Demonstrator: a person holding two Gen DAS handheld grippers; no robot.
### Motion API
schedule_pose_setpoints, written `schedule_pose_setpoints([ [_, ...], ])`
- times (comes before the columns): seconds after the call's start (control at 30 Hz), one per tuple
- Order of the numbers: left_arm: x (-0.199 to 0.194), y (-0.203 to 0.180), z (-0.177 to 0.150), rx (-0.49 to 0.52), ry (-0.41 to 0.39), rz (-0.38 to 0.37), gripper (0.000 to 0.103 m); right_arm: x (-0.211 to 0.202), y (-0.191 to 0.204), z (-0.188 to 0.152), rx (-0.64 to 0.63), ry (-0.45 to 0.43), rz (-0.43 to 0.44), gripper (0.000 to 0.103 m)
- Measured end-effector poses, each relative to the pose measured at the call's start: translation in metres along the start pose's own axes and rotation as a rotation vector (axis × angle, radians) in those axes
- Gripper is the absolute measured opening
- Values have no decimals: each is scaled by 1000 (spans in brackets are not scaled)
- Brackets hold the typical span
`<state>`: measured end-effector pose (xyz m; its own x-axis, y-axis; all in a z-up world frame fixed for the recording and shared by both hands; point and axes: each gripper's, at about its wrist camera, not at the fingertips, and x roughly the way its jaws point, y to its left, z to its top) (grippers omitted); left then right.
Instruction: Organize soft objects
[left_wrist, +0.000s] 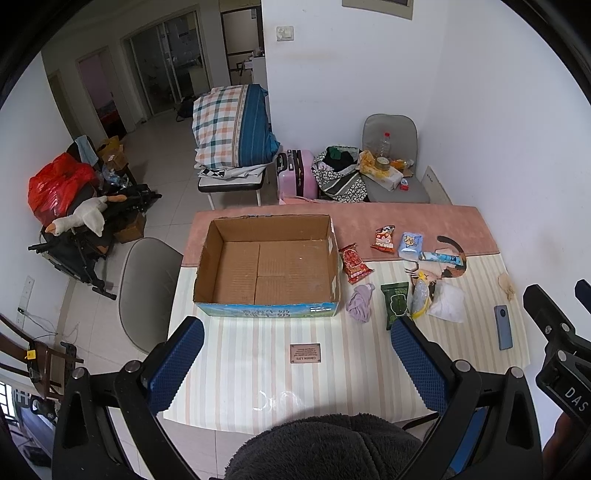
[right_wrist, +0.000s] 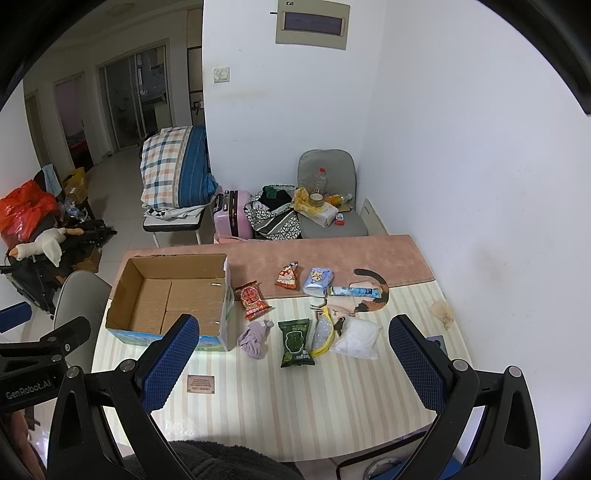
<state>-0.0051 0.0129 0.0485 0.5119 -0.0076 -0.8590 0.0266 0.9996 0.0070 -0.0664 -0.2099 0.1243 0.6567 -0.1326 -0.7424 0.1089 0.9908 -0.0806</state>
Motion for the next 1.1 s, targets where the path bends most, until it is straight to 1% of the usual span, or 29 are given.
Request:
schedule_pose_setpoints([
  [0.07, 1, 0, -1, 4, 0, -2, 103, 3, -2, -1, 7, 4, 9, 103],
  [0.13, 6, -3, 1, 17, 1, 1, 103, 11, -10, -2, 37, 15, 39, 103],
  [0.23, 30, -14, 8, 22, 19, -3, 103, 34, -35, 1, 114, 55, 84, 103],
  [0.33, 72, -33, 23, 45, 74, -23, 103, 74, -70, 2, 194, 117, 62, 103],
  [0.4, 112, -54, 32, 69, 152, -52, 103, 112, -97, -2, 227, 176, 32, 103],
  [0.43, 128, -63, 32, 77, 179, -60, 103, 130, -108, -7, 244, 206, 17, 103],
  [0.47, 151, -75, 34, 88, 222, -64, 103, 151, -119, -9, 257, 236, 5, 103],
  [0.53, 188, -97, 34, 103, 290, -91, 103, 199, -144, -21, 272, 304, -26, 103],
  [0.57, 213, -111, 35, 112, 334, -94, 103, 226, -155, -26, 284, 353, -39, 103],
  [0.67, 270, -146, 22, 128, 434, -130, 103, 303, -189, -50, 314, 467, -55, 103],
  [0.7, 294, -160, 19, 137, 485, -149, 103, 335, -200, -58, 332, 517, -49, 103],
  [0.8, 350, -192, 6, 143, 603, -186, 102, 410, -226, -86, 365, 619, -48, 103],
  [0.83, 373, -203, 2, 133, 646, -195, 102, 426, -229, -92, 368, 637, -43, 103],
  [0.9, 405, -218, -5, 115, 696, -208, 97, 467, -236, -105, 368, 690, -41, 103],
  [0.93, 424, -226, -11, 108, 735, -209, 96, 476, -237, -111, 372, 714, -35, 103],
  [1.03, 464, -242, -22, 95, 803, -201, 94, 515, -241, -127, 380, 773, -20, 103],
  [1.1, 479, -249, -28, 95, 821, -187, 94, 526, -238, -134, 380, 800, -8, 103],
])
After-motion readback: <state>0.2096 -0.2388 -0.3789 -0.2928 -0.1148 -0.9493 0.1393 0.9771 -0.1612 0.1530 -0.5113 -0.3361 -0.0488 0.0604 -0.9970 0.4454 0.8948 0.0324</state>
